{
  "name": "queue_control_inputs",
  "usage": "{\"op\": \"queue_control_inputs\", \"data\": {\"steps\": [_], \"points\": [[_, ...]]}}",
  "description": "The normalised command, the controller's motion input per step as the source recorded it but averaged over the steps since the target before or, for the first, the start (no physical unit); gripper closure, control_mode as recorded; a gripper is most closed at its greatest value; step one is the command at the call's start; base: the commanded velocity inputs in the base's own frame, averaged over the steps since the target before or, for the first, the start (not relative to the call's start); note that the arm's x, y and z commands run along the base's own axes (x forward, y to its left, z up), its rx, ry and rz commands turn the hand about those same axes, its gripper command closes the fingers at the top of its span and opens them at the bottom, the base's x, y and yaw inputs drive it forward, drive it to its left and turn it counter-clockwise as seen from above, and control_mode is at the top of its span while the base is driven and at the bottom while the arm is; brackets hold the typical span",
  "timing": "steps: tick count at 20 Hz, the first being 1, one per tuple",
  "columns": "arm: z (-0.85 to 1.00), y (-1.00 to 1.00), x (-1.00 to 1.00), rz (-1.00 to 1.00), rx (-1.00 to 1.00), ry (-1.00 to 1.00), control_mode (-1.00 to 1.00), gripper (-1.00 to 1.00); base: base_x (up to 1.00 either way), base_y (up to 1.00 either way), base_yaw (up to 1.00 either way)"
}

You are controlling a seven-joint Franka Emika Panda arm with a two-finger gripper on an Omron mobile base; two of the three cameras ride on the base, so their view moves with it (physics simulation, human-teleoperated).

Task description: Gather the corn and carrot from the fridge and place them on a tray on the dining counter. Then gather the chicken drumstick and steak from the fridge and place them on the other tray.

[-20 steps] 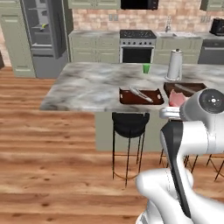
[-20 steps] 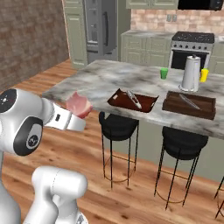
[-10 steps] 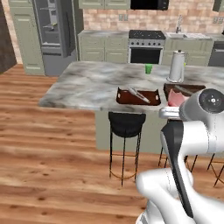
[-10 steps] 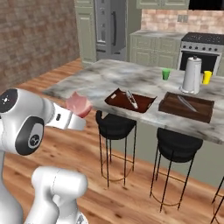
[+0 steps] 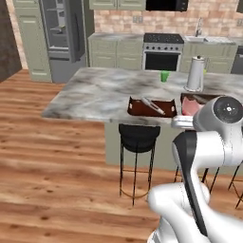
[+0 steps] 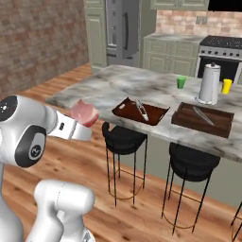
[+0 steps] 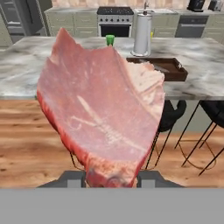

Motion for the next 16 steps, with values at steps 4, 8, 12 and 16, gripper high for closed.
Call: {"op": "queue_control_inputs", "data": {"steps": [4, 8, 12, 16], "points": [[0.0, 0.0, 0.0, 0.0, 0.0, 0.0, 1.0, 1.0, 0.28, -0.57, 0.06], [0.0, 0.0, 0.0, 0.0, 0.0, 0.0, 1.0, 1.0, 0.25, -0.55, 0.06], [0.0, 0.0, 0.0, 0.0, 0.0, 0.0, 1.0, 1.0, 0.31, -0.37, 0.06], [0.0, 0.0, 0.0, 0.0, 0.0, 0.0, 1.0, 1.0, 0.41, -0.08, 0.06]]}}
